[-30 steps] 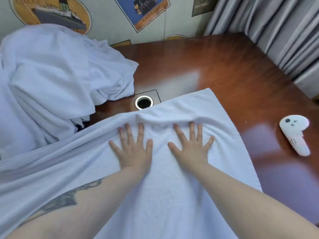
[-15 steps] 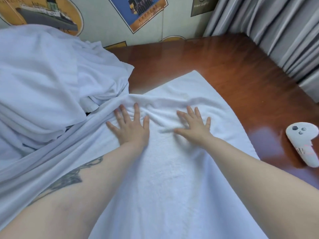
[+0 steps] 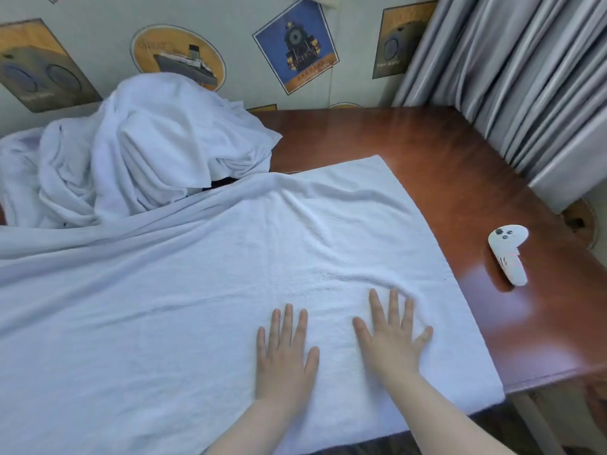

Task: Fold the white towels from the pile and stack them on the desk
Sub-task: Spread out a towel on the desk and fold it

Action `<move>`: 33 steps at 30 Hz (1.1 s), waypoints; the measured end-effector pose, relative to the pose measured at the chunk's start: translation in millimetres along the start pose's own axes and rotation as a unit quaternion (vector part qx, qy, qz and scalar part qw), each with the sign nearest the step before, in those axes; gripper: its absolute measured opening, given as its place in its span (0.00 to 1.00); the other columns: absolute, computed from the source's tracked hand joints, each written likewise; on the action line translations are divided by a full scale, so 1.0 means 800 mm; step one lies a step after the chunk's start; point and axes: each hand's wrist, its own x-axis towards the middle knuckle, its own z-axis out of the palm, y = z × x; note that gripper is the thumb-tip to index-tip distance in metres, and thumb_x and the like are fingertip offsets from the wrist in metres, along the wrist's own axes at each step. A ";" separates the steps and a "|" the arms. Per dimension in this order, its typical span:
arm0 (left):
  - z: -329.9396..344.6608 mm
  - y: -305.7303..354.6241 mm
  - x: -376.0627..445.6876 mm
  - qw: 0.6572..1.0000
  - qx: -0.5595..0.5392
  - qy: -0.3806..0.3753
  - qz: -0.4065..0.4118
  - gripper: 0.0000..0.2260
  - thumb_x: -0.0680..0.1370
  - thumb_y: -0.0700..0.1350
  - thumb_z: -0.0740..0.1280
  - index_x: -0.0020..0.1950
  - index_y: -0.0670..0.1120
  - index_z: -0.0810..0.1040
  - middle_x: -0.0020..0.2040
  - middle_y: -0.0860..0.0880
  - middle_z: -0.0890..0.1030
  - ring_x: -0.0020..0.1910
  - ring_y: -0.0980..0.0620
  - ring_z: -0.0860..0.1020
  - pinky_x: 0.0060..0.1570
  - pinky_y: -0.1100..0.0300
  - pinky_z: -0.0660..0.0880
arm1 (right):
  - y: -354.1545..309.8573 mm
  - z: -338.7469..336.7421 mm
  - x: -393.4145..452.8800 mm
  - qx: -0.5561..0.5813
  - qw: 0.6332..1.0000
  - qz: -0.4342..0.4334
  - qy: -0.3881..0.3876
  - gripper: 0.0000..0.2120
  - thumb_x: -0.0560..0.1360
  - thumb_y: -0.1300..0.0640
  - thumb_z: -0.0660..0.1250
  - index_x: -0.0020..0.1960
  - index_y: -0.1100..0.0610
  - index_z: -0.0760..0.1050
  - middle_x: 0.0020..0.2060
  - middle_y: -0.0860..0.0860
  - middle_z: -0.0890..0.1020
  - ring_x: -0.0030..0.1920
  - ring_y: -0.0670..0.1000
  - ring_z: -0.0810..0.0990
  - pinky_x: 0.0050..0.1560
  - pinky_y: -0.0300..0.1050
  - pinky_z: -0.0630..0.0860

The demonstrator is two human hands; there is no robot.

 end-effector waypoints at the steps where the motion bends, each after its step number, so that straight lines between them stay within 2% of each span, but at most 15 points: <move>1: 0.002 0.002 -0.010 1.000 0.009 -0.019 -0.018 0.29 0.80 0.57 0.51 0.80 0.52 0.49 0.80 0.48 0.46 0.79 0.47 0.46 0.74 0.48 0.37 | 0.007 -0.008 -0.006 -0.003 1.000 0.011 -0.020 0.32 0.80 0.34 0.44 0.77 0.39 0.33 0.78 0.47 0.33 0.77 0.55 0.32 0.73 0.68 0.39; 2: 0.005 0.001 -0.016 0.998 0.009 -0.052 -0.034 0.29 0.82 0.57 0.50 0.80 0.53 0.42 0.80 0.51 0.38 0.78 0.49 0.38 0.74 0.48 0.35 | 0.010 -0.014 -0.016 -0.006 0.999 0.012 -0.030 0.32 0.80 0.36 0.45 0.79 0.41 0.36 0.78 0.49 0.35 0.78 0.57 0.34 0.74 0.67 0.41; 3: 0.005 0.000 -0.024 0.996 0.004 -0.075 -0.046 0.30 0.82 0.56 0.49 0.80 0.54 0.39 0.79 0.52 0.35 0.78 0.50 0.35 0.75 0.48 0.35 | 0.008 -0.016 -0.030 -0.010 1.000 -0.002 -0.029 0.31 0.81 0.38 0.46 0.79 0.42 0.37 0.79 0.50 0.36 0.78 0.57 0.35 0.75 0.66 0.42; 6: 0.004 -0.012 -0.067 0.993 -0.012 -0.089 -0.075 0.29 0.83 0.55 0.50 0.80 0.53 0.39 0.79 0.53 0.36 0.78 0.50 0.36 0.76 0.48 0.39 | -0.017 -0.003 -0.094 -0.014 0.995 -0.100 -0.027 0.31 0.82 0.40 0.47 0.79 0.43 0.36 0.79 0.49 0.36 0.78 0.56 0.35 0.75 0.63 0.41; 10: -0.007 -0.062 -0.141 0.983 -0.009 -0.135 -0.122 0.29 0.83 0.54 0.51 0.80 0.54 0.40 0.80 0.53 0.37 0.78 0.50 0.38 0.77 0.49 0.42 | -0.063 0.027 -0.180 -0.008 0.976 -0.185 -0.112 0.30 0.83 0.42 0.48 0.79 0.43 0.37 0.79 0.49 0.36 0.78 0.55 0.36 0.76 0.61 0.41; 13: -0.029 -0.109 -0.198 0.967 -0.042 -0.148 -0.203 0.28 0.83 0.53 0.52 0.80 0.52 0.45 0.80 0.52 0.41 0.79 0.48 0.43 0.77 0.47 0.44 | -0.098 0.033 -0.226 -0.029 0.961 -0.230 -0.151 0.31 0.82 0.42 0.50 0.79 0.43 0.38 0.79 0.50 0.37 0.79 0.55 0.38 0.76 0.61 0.43; 17: -0.069 -0.159 -0.246 0.956 -0.080 -0.099 -0.263 0.26 0.82 0.52 0.52 0.80 0.52 0.51 0.81 0.51 0.48 0.79 0.49 0.50 0.76 0.46 0.47 | -0.158 0.024 -0.269 -0.057 0.951 -0.279 -0.122 0.31 0.82 0.42 0.50 0.79 0.43 0.38 0.79 0.50 0.38 0.79 0.56 0.39 0.75 0.63 0.42; 23: -0.147 -0.256 -0.286 0.946 -0.130 0.005 -0.297 0.27 0.82 0.52 0.56 0.80 0.52 0.52 0.81 0.51 0.49 0.79 0.50 0.49 0.76 0.48 0.46 | -0.303 0.028 -0.339 -0.048 0.929 -0.361 -0.074 0.30 0.82 0.43 0.50 0.79 0.42 0.39 0.79 0.49 0.38 0.79 0.55 0.39 0.75 0.63 0.42; 27: -0.172 -0.358 -0.346 0.934 -0.151 0.031 -0.321 0.26 0.83 0.51 0.54 0.80 0.51 0.52 0.81 0.51 0.50 0.79 0.49 0.49 0.76 0.49 0.48 | -0.400 0.080 -0.407 -0.047 0.916 -0.388 -0.092 0.30 0.82 0.43 0.51 0.79 0.41 0.41 0.79 0.49 0.39 0.79 0.54 0.41 0.75 0.64 0.42; 33: -0.179 -0.535 -0.442 0.899 -0.189 0.054 -0.392 0.24 0.82 0.51 0.54 0.79 0.53 0.55 0.80 0.53 0.54 0.78 0.50 0.54 0.77 0.50 0.47 | -0.539 0.162 -0.515 -0.052 0.896 -0.421 -0.127 0.29 0.82 0.44 0.50 0.79 0.41 0.43 0.80 0.49 0.42 0.79 0.52 0.44 0.74 0.64 0.45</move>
